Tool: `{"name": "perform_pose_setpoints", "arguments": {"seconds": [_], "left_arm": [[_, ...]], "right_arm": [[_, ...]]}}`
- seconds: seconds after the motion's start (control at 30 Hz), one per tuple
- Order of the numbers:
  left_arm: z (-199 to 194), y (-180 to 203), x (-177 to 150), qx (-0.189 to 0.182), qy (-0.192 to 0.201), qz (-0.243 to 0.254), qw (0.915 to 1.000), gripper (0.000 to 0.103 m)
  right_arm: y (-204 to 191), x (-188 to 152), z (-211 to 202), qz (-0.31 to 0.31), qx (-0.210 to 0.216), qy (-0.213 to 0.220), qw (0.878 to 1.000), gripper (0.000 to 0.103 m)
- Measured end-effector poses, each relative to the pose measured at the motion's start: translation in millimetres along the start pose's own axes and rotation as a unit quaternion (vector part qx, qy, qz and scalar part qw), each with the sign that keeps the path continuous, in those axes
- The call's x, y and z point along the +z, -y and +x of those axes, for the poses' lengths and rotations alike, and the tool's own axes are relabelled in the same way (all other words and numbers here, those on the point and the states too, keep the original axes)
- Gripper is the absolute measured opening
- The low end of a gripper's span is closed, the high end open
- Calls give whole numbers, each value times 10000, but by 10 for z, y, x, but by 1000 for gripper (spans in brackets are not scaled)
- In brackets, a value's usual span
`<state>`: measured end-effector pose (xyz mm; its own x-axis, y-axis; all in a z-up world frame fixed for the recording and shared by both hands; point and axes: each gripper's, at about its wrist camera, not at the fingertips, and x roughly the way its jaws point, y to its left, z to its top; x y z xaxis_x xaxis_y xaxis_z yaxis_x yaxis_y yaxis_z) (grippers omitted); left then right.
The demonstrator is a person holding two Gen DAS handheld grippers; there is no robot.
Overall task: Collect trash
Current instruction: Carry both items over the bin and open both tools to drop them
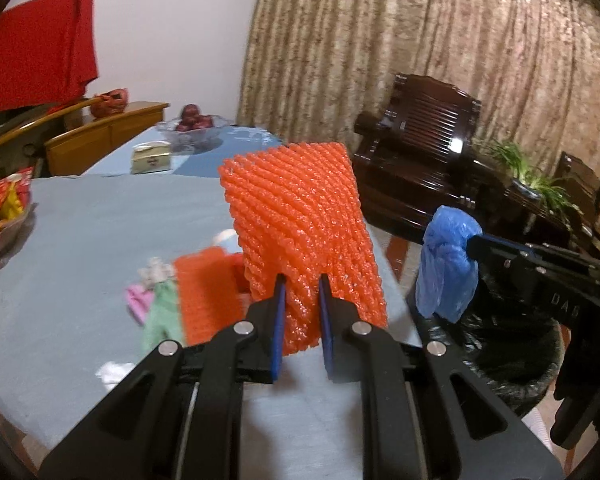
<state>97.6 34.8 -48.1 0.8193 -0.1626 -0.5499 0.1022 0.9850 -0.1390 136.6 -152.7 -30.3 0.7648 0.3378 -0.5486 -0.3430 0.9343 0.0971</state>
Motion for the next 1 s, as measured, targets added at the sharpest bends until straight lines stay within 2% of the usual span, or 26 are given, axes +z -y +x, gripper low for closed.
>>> {"name": "perform_pose_setpoints", "arguments": {"seconds": [0.23, 0.6, 0.8, 0.93, 1.0], "left_arm": [[234, 512, 37, -456, -123, 348, 9983, 14], [734, 1477, 9, -1288, -354, 878, 9871, 14], [1006, 1873, -73, -1553, -473, 1073, 9809, 14], [1134, 2006, -158, -1650, -635, 1183, 9771, 14], [1196, 2045, -204, -1703, -745, 1212, 9751, 18]], "right_arm": [[477, -73, -236, 303, -529, 48, 9981, 6], [1217, -252, -479, 723, -1252, -9, 9895, 6], [1423, -340, -521, 878, -1450, -54, 9855, 6], [1571, -454, -522, 1000, -1507, -110, 9834, 6], [1630, -509, -487, 1064, -1546, -193, 9820, 6]]}}
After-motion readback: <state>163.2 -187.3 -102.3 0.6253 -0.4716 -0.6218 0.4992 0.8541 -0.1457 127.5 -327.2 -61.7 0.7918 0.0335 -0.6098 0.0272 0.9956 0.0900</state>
